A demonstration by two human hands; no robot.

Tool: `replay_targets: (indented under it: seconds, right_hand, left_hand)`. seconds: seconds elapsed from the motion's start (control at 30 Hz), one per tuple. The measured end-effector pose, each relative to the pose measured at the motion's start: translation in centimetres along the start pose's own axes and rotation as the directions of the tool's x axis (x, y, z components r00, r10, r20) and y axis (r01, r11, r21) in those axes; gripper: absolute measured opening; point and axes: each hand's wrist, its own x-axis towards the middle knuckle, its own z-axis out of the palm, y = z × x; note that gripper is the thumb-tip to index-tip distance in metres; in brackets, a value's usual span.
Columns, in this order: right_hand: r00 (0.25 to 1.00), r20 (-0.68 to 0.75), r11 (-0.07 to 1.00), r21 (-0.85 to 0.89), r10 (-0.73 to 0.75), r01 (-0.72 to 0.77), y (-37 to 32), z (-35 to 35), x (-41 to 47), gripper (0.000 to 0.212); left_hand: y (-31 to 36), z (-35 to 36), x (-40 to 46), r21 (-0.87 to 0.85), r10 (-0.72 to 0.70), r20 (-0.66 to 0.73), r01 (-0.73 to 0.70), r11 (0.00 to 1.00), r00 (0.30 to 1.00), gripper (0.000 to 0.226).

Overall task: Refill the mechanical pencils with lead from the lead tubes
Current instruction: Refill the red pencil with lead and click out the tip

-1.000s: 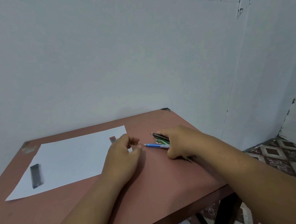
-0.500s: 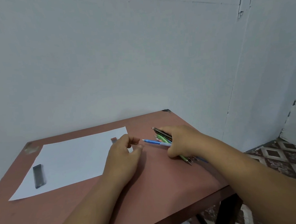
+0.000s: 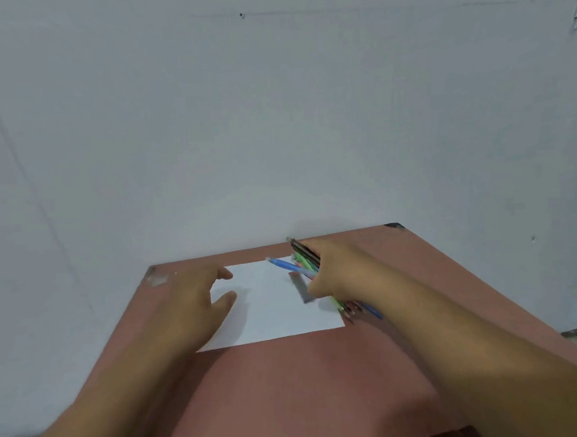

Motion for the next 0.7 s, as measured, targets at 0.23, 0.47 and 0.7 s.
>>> replay_targets:
  seconds: [0.23, 0.47, 0.7]
  right_hand:
    - [0.995, 0.073, 0.997, -0.018, -0.072, 0.074, -5.9, 3.7, 4.1, 0.030]
    - [0.997, 0.077, 1.000, -0.013, -0.005, 0.006, -8.3, 7.7, 7.0, 0.024]
    - [0.989, -0.065, 0.989, 0.073, 0.133, -0.128, -9.1, 11.2, 7.3, 0.013]
  left_hand:
    - [-5.8, -1.9, 0.0, 0.048, -0.070, 0.040, 0.068, 0.996, 0.997, 0.014]
    - [-7.5, -1.1, -0.1, 0.060, -0.072, -0.003, 0.072, 0.996, 0.997, 0.020]
    - [-8.7, -0.1, 0.2, 0.019, -0.064, 0.002, 0.064, 0.998, 0.998, 0.024]
